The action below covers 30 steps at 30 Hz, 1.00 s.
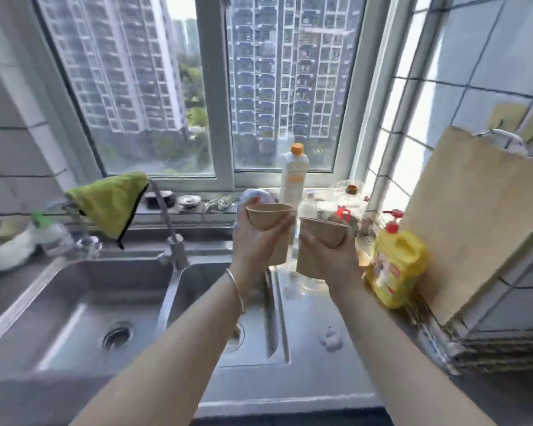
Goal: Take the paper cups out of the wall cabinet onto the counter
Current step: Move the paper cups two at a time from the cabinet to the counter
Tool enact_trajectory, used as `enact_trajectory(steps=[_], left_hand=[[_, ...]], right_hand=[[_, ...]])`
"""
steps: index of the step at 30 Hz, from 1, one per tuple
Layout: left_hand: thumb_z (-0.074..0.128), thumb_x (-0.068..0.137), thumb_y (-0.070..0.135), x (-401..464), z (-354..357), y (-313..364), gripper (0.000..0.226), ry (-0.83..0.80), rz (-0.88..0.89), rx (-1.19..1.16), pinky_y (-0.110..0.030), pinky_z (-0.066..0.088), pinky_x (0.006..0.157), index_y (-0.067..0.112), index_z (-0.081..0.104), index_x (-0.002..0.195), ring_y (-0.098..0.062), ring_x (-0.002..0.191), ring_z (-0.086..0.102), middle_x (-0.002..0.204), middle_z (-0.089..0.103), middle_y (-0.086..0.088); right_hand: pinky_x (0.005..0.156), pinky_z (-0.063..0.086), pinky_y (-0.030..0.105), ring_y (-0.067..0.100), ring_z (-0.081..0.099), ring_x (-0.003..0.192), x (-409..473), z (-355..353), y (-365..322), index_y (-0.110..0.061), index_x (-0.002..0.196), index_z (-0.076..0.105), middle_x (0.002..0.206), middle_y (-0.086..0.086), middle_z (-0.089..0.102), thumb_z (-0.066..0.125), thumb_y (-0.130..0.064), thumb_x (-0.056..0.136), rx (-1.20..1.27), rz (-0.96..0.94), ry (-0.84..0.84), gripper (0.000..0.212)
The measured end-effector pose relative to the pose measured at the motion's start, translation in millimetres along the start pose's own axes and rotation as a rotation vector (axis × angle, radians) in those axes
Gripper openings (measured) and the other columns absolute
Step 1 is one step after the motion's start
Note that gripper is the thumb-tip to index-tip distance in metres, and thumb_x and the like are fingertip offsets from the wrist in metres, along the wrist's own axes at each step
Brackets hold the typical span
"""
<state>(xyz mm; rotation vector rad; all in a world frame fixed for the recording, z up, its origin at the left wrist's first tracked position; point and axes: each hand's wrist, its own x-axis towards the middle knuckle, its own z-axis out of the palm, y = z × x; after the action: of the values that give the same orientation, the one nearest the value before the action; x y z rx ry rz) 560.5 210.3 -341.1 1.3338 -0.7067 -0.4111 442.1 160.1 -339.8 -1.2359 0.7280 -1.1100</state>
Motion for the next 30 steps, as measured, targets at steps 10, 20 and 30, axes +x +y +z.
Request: enact_trajectory(steps=[10,20,30], left_hand=[[0.081,0.052,0.032,-87,-189,-23,0.057,0.629,-0.13,-0.016,-0.038,0.05,0.082,0.046,0.047,0.096,-0.019,0.084,0.062,0.1,0.064,-0.003],[0.078,0.071,0.03,-213,-369,6,0.059,1.096,-0.182,0.151,-0.024,0.049,0.078,0.03,0.044,0.119,-0.002,0.082,0.058,0.096,0.058,0.013],[0.081,0.069,0.028,-286,-562,14,0.055,1.286,-0.157,0.195,-0.014,0.05,0.07,0.033,0.045,0.11,0.002,0.079,0.06,0.094,0.059,0.014]], right_hand=[[0.069,0.056,0.035,0.013,0.06,0.08,-87,144,81,-0.022,0.128,0.038,0.096,-0.003,0.056,0.079,-0.015,0.074,-0.108,0.302,-0.647,0.068],[0.059,0.056,0.036,0.011,0.057,0.08,-242,288,115,-0.026,0.128,0.035,0.097,-0.004,0.052,0.076,-0.019,0.077,-0.18,0.406,-1.1,0.065],[0.055,0.056,0.031,0.018,0.062,0.083,-388,443,143,-0.028,0.129,0.039,0.109,0.003,0.057,0.076,-0.027,0.075,-0.263,0.441,-1.22,0.066]])
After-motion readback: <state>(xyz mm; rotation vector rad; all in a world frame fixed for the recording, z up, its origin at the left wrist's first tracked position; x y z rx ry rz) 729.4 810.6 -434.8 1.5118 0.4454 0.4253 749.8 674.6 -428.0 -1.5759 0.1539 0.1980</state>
